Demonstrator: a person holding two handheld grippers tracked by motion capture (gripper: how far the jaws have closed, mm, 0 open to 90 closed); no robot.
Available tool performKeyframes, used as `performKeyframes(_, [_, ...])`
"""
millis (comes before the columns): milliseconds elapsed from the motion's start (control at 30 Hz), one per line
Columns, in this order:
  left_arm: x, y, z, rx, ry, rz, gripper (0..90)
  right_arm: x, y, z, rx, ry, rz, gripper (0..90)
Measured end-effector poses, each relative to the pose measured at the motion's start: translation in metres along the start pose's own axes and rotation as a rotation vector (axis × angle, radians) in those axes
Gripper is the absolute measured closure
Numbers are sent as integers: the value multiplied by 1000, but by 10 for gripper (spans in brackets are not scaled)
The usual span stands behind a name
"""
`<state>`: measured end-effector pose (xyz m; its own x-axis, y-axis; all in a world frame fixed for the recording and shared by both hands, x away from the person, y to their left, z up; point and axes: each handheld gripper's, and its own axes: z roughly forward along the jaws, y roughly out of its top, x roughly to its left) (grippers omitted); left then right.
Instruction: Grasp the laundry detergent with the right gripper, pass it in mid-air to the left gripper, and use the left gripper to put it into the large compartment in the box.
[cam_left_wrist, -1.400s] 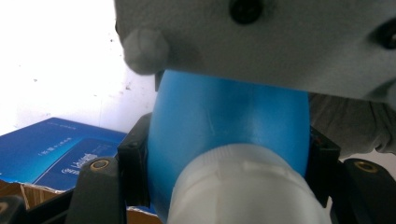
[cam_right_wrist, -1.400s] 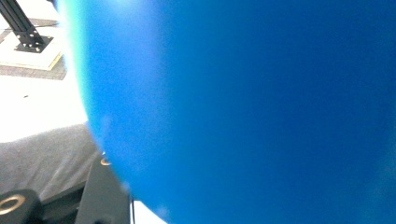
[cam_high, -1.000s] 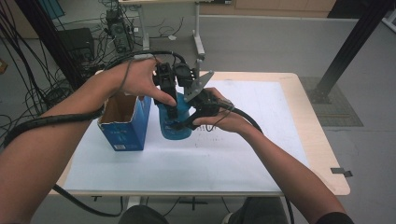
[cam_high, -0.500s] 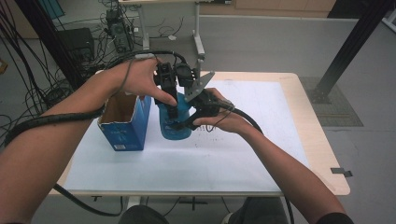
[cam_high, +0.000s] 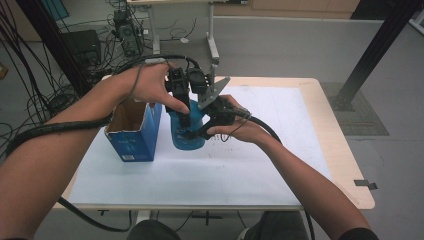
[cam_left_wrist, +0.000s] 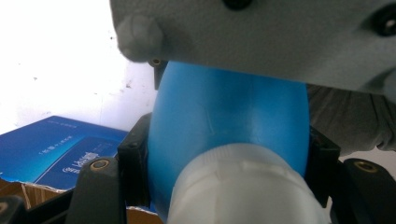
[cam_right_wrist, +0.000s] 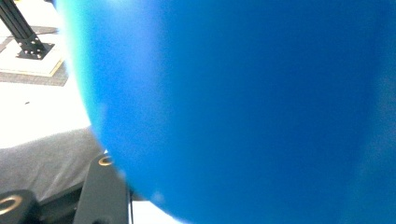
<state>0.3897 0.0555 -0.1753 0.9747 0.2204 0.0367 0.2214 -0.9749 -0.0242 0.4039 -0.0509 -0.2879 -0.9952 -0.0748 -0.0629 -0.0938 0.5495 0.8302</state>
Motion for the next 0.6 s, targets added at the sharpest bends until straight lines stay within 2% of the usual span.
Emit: performKeyframes(600, [0, 3, -1, 4, 0, 1, 369, 0, -3, -1, -17, -10, 13, 370])
